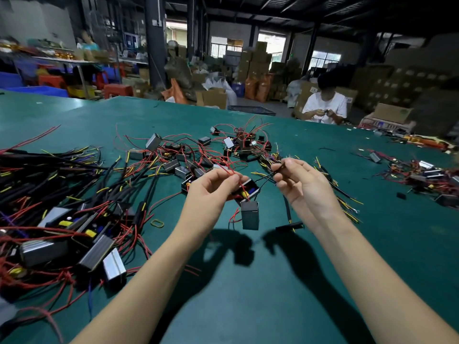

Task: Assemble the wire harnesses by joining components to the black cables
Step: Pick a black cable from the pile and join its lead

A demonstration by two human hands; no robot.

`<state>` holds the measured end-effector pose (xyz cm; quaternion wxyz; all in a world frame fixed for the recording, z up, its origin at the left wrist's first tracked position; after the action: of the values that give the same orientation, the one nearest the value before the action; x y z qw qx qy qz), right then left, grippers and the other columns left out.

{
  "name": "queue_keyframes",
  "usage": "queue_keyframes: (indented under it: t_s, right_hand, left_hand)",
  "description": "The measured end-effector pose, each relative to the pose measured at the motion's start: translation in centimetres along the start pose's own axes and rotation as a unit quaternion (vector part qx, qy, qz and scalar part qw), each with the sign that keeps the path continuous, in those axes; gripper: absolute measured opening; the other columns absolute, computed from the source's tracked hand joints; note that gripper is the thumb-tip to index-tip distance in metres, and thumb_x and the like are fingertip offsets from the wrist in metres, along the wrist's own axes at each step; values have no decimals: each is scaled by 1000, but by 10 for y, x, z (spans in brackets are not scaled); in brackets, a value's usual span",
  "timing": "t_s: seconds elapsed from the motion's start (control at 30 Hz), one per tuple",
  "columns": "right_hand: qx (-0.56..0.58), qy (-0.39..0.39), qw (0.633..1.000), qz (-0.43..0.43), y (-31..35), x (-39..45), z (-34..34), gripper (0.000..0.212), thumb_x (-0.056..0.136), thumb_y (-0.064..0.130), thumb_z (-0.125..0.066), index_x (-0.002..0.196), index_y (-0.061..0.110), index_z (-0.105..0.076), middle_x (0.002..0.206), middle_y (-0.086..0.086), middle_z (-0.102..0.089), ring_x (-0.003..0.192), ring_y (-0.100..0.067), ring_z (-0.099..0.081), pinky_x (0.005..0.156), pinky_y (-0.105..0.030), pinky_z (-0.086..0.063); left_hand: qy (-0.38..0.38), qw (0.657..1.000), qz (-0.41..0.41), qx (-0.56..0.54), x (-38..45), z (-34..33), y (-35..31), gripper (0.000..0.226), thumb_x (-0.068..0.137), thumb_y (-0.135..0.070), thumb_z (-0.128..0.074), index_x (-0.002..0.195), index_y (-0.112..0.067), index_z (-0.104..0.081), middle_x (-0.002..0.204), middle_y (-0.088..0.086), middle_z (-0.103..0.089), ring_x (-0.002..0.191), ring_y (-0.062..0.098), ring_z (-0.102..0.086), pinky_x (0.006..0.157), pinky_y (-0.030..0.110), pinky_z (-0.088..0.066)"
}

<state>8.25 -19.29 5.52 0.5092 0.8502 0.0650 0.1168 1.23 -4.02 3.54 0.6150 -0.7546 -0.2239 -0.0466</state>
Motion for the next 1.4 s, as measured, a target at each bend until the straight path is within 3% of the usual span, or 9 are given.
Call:
queue_keyframes:
  t_s: [0.2,0.33,0.43,0.63,0.8,0.87,1.03,1.2,1.4]
  right_hand:
    - [-15,2,998,-63,-18,7,14,15,97,4,-46,84,5,-54,65,-6,-64,50,-10,-53,46,-13,-45]
    - [-212,17,975,-68,-12,14,35,11,95,10,-55,93,2,-62,83,-11,-67,59,-13,-61,53,-16,-50]
    - [-457,-5,889,9,8,20,59,10,90,15,-62,95,11,-71,74,4,-68,55,-3,-56,52,-12,-42]
    - [-723,186,665,25,-14,7,56,11,80,26,-75,91,24,-76,78,16,-63,68,4,-52,62,-2,-36]
    - [-747,187,635,55,-19,9,55,5,82,21,-72,86,24,-74,78,11,-58,73,-7,-52,67,-20,-40]
    - [-711,147,681,89,-15,11,55,10,84,16,-70,81,25,-68,69,14,-55,63,-1,-49,60,-13,-35]
    - [-331,20,937,108,7,8,42,14,90,1,-60,89,15,-61,78,-3,-66,55,-5,-55,55,-15,-45]
    - [-107,72,988,83,14,-3,3,10,91,2,-56,91,7,-64,80,-5,-69,63,-12,-63,59,-17,-50]
    - [-112,85,984,112,20,-8,-13,3,89,7,-57,87,8,-58,80,-4,-72,63,-12,-63,57,-17,-47]
  left_hand:
    - [61,974,-109,189,-9,-11,-5,12,91,-6,-59,89,5,-64,97,2,-73,91,6,-65,82,17,-48]
    - [63,968,-92,226,-10,-9,6,15,91,-13,-60,76,-13,-58,90,1,-74,89,9,-67,80,26,-51]
    - [0,970,-56,236,-4,0,20,24,91,-9,-61,71,-19,-54,84,0,-74,82,13,-68,71,26,-54]
    - [-51,966,-11,255,4,8,35,15,89,-7,-61,83,-21,-61,74,-2,-74,72,11,-70,70,31,-57]
    - [-31,974,8,224,3,7,33,19,93,-10,-57,107,-19,-64,75,2,-73,60,9,-63,59,18,-49]
    - [-25,980,0,197,3,7,28,22,96,-14,-53,114,-18,-65,79,5,-73,67,6,-61,65,11,-45]
    - [0,985,-23,169,-1,-1,15,22,96,-13,-53,110,-16,-70,73,6,-67,58,0,-56,57,7,-42]
    - [-2,979,-46,201,-1,-2,10,18,93,-19,-59,85,-12,-74,75,7,-70,66,14,-60,66,25,-48]
    - [36,987,-21,154,1,-9,13,16,97,-12,-50,89,-9,-63,72,-1,-70,57,11,-56,56,16,-45]
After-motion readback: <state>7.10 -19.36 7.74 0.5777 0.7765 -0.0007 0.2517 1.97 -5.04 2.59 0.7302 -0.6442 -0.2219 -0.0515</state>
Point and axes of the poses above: each hand's wrist, its own x-axis towards the middle knuckle, its own z-axis out of the back of the hand, y = z × x, the point moved 5 cm from there along x, towards the middle knuckle
